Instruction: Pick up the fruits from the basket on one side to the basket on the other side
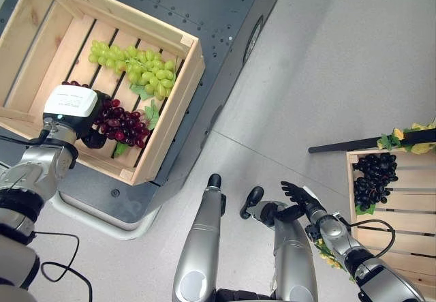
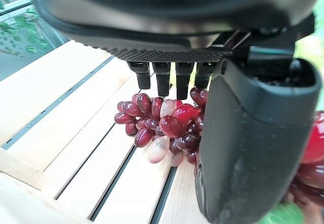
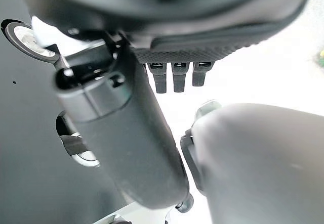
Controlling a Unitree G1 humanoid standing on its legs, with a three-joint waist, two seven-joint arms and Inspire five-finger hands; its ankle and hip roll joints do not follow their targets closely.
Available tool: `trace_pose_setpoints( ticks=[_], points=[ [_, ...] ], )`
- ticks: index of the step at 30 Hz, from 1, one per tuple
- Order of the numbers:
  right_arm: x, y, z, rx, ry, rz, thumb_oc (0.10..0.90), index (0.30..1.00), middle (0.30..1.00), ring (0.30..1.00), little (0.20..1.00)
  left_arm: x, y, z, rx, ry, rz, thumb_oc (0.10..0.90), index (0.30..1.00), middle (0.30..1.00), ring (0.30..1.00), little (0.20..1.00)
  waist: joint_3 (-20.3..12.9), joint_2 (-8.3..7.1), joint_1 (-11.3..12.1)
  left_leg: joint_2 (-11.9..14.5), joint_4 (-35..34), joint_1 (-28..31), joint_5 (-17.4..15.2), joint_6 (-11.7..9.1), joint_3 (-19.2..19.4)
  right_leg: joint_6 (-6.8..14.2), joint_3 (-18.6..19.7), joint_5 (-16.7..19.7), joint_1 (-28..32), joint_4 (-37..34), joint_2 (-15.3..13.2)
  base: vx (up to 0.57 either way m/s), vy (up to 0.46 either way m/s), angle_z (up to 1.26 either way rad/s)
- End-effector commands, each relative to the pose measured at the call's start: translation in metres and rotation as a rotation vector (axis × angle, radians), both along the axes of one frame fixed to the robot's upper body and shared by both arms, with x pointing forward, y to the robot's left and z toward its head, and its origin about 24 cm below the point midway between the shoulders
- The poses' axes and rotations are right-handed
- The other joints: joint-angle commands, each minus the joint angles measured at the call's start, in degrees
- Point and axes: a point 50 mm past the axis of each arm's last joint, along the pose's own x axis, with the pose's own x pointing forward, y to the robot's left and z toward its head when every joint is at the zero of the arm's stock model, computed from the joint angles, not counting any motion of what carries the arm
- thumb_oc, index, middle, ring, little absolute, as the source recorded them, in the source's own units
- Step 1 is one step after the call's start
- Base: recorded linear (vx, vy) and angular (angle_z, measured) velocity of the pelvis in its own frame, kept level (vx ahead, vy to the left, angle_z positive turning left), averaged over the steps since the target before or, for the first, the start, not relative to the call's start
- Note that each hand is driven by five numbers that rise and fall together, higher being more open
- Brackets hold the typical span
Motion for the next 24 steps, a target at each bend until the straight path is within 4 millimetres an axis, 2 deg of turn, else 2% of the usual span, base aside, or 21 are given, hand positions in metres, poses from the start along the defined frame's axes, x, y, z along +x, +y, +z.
trace_pose_setpoints(
  ticks=[1,4,8,10,15,16,18,22,23,24],
  points=[
    [-0.005,-0.012,0.003,0.027,-0.041,-0.031,0.800,0.900,0.900,0.900,0.900,-0.006,0.019,0.035,0.027,-0.118,0.074,0.800,0.900,0.900,0.900,0.900,-0.69,0.56,-0.82,-1.22,-6.78,0.57,3.73,4.85,4.00,1.49,1.73,5.03,3.67,-3.94,1.17,-0.05,-0.015,-0.06],
    [-0.003,-0.013,0.004,0.028,-0.040,-0.046,0.800,0.900,0.900,0.900,0.900,0.000,0.010,0.031,-0.003,-0.096,0.008,0.800,0.900,0.900,0.900,0.900,-0.69,0.28,-0.97,-1.19,-6.93,-0.08,3.91,4.81,3.79,1.39,1.75,5.01,2.94,-3.77,1.30,-0.02,-0.003,0.00],
    [0.000,-0.014,0.006,0.026,-0.053,-0.063,0.800,0.900,0.900,0.900,0.900,0.012,-0.027,0.015,-0.122,0.001,-0.229,0.800,0.900,0.900,0.900,0.900,-0.69,0.42,-1.37,-1.35,-7.22,-1.07,3.99,4.88,3.63,1.36,2.03,5.12,1.71,-3.80,1.42,-0.03,0.014,0.00],
    [0.001,-0.015,0.007,0.025,-0.057,-0.068,0.800,0.900,0.900,0.900,0.900,0.013,-0.037,0.011,-0.134,0.023,-0.291,0.800,0.900,0.900,0.900,0.900,-0.69,0.66,-1.50,-1.44,-7.46,-1.02,4.08,4.83,3.65,1.39,2.17,5.14,1.59,-3.88,1.37,-0.01,0.015,0.01],
    [0.002,-0.017,0.009,0.019,-0.067,-0.059,0.800,0.900,0.900,0.900,0.900,0.017,-0.055,0.003,-0.154,0.089,-0.381,0.800,0.900,0.900,0.900,0.900,-0.69,0.88,-2.05,-1.48,-7.26,-1.08,3.86,4.83,3.88,1.48,2.61,5.18,1.31,-3.99,1.30,-0.02,0.031,0.01],
    [0.007,-0.018,0.015,0.019,-0.085,-0.056,0.800,0.900,0.900,0.900,0.900,0.019,-0.064,0.002,-0.150,0.119,-0.427,0.800,0.900,0.900,0.900,0.900,-0.69,1.09,-2.40,-1.42,-7.34,-2.46,5.02,5.02,4.11,0.80,2.15,5.91,0.04,-4.16,1.17,-0.05,0.040,0.02],
    [0.010,-0.018,0.017,0.018,-0.090,-0.049,0.800,0.900,0.900,0.900,0.900,0.020,-0.072,-0.001,-0.178,0.139,-0.460,0.800,0.900,0.900,0.900,0.900,-0.69,1.20,-2.64,-1.45,-7.35,-2.42,5.01,4.97,4.21,0.82,2.44,5.96,-0.08,-4.21,1.17,-0.02,0.048,0.00],
    [0.013,-0.017,0.020,0.016,-0.098,-0.043,0.800,0.900,0.900,0.900,0.900,0.022,-0.081,-0.005,-0.208,0.162,-0.489,0.800,0.900,0.900,0.900,0.900,-0.69,1.36,-2.94,-1.53,-7.08,-2.61,4.86,4.90,4.32,0.84,2.80,5.97,-0.49,-4.08,1.16,0.00,0.017,0.01],
    [0.013,-0.017,0.020,0.015,-0.099,-0.044,0.800,0.900,0.900,0.900,0.900,0.022,-0.081,-0.007,-0.206,0.168,-0.486,0.747,0.820,0.820,0.820,0.820,-0.69,1.38,-2.96,-1.54,-7.07,-2.57,4.82,4.92,4.34,0.84,2.82,5.97,-0.48,-4.08,1.14,0.00,0.000,0.00],
    [0.013,-0.017,0.020,0.014,-0.100,-0.046,0.800,0.900,0.900,0.900,0.900,0.022,-0.081,-0.009,-0.199,0.181,-0.472,0.637,0.655,0.655,0.655,0.655,-0.69,1.41,-3.01,-1.55,-7.07,-2.53,4.78,4.94,4.36,0.83,2.86,5.95,-0.52,-4.04,1.13,0.00,0.000,0.00]
  ],
)
